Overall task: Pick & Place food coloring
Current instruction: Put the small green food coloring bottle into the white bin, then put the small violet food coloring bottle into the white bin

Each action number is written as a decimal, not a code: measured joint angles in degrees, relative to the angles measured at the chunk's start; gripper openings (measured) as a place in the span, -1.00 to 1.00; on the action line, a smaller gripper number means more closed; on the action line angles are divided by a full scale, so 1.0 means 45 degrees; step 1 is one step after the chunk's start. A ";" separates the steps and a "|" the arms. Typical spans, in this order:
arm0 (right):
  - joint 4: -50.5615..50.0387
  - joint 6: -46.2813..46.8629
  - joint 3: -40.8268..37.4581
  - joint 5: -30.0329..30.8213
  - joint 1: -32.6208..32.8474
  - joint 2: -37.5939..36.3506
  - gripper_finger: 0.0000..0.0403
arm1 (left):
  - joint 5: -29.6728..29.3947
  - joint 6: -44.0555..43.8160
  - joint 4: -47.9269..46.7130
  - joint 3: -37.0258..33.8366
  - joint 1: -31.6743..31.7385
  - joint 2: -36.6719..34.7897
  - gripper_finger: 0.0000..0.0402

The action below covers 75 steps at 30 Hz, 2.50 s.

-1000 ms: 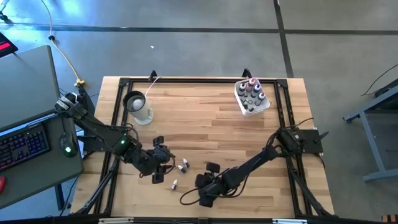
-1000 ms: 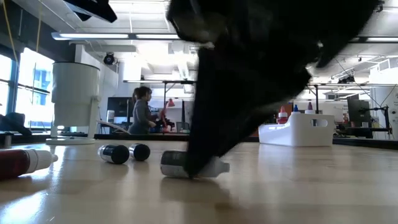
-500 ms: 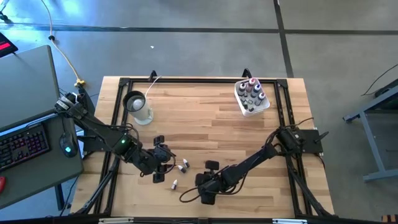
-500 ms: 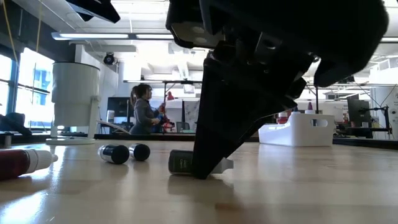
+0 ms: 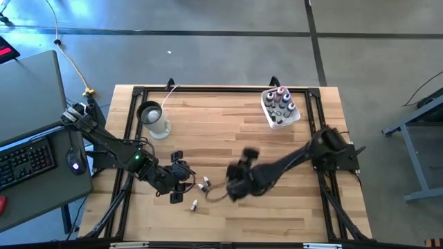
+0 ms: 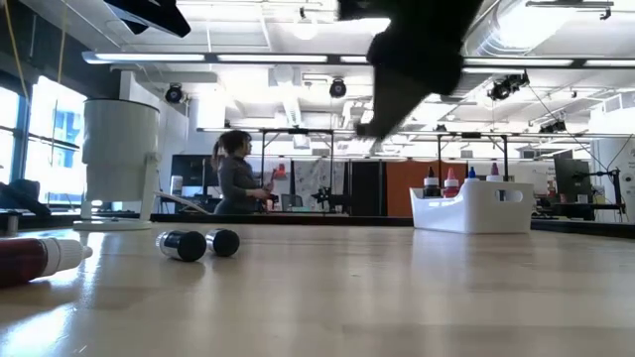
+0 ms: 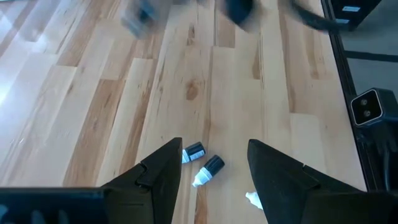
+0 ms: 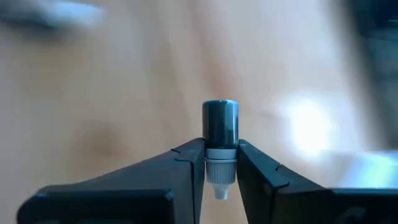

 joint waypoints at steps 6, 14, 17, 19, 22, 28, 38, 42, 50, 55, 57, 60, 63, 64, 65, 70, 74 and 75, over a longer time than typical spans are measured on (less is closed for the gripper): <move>-0.5473 0.2987 0.0018 0.2248 -0.2991 -0.1437 -0.64 | 0.0000 -0.0003 -0.0032 0.0000 0.0000 0.0000 -0.10; -0.6068 0.1822 -0.1114 0.0981 -0.7754 -0.1453 -0.64 | 0.0007 0.0000 -0.0058 0.0000 0.0000 0.0000 -0.10; -0.5055 0.1001 -0.2260 -0.0227 -0.9141 -0.1484 -0.65 | 0.0034 -0.0002 -0.0140 0.0000 0.0000 0.0000 -0.10; -0.4226 0.0399 -0.3097 -0.0865 -0.9824 -0.1512 -0.64 | 0.0039 -0.0002 -0.0155 0.0000 0.0000 0.0000 -0.10; -0.2877 -0.0431 -0.4231 -0.1278 -1.0502 -0.1563 -0.64 | 0.0039 -0.0005 -0.0153 0.0000 0.0000 0.0000 -0.10; -0.1243 -0.0894 -0.5155 -0.1530 -1.1048 -0.1599 -0.61 | 0.0044 -0.0087 -0.0079 0.0000 0.0000 0.0000 -0.10; -0.1404 -0.2319 -0.4221 -0.1340 -1.0563 -0.1815 -0.42 | 0.0063 -0.0303 -0.0053 0.0000 -0.0005 0.0000 -0.10; -0.2454 -0.2237 -0.2701 -0.1294 -1.0168 -0.2121 -0.41 | 0.0066 -0.0437 -0.0053 0.0000 -0.0005 0.0000 -0.10; -0.1892 -0.2409 0.0300 -0.3510 -0.7763 -0.2449 -0.43 | -0.0212 -0.1808 -0.0589 0.0000 -0.0385 0.0000 -0.10; 0.2017 -0.3681 -0.0304 -0.4944 -0.5223 -0.2449 -0.46 | -0.1223 -0.3811 -0.1835 0.0000 -0.1437 0.0000 -0.10; 0.4162 -0.4003 -0.1137 -0.5368 -0.4243 -0.2449 -0.46 | -0.1842 -0.4699 -0.2334 0.0000 -0.1869 -0.0043 -0.10; 0.7795 -0.4280 -0.2847 -0.5479 -0.3009 -0.2438 -0.46 | -0.2508 -0.5715 -0.2763 0.0000 -0.2412 -0.0082 -0.10; 1.1925 -0.4882 -0.4733 -0.5459 -0.2285 -0.2343 -0.46 | -0.2820 -0.6486 -0.2938 0.0000 -0.2811 -0.0078 -0.10; 1.3284 -0.5006 -0.5326 -0.5464 -0.2151 -0.2289 -0.46 | -0.2952 -0.6689 -0.2934 0.0000 -0.2888 -0.0078 -0.10; 1.4425 -0.5119 -0.5842 -0.5481 -0.2052 -0.2255 -0.46 | -0.3070 -0.6865 -0.2929 0.0000 -0.2957 -0.0074 -0.10; 1.7612 -0.4916 -0.7155 -0.5606 -0.1989 -0.2074 -0.46 | -0.3351 -0.7350 -0.2914 0.0000 -0.2921 -0.0068 -0.10; 1.7688 -0.4835 -0.6615 -0.6017 -0.2026 -0.1540 -0.46 | -0.3551 -0.7695 -0.2864 0.0000 -0.2924 -0.0068 -0.10; 1.7722 -0.4886 -0.6317 -0.6367 -0.2001 -0.1297 -0.46 | -0.3569 -0.7785 -0.2846 0.0000 -0.2924 -0.0059 -0.10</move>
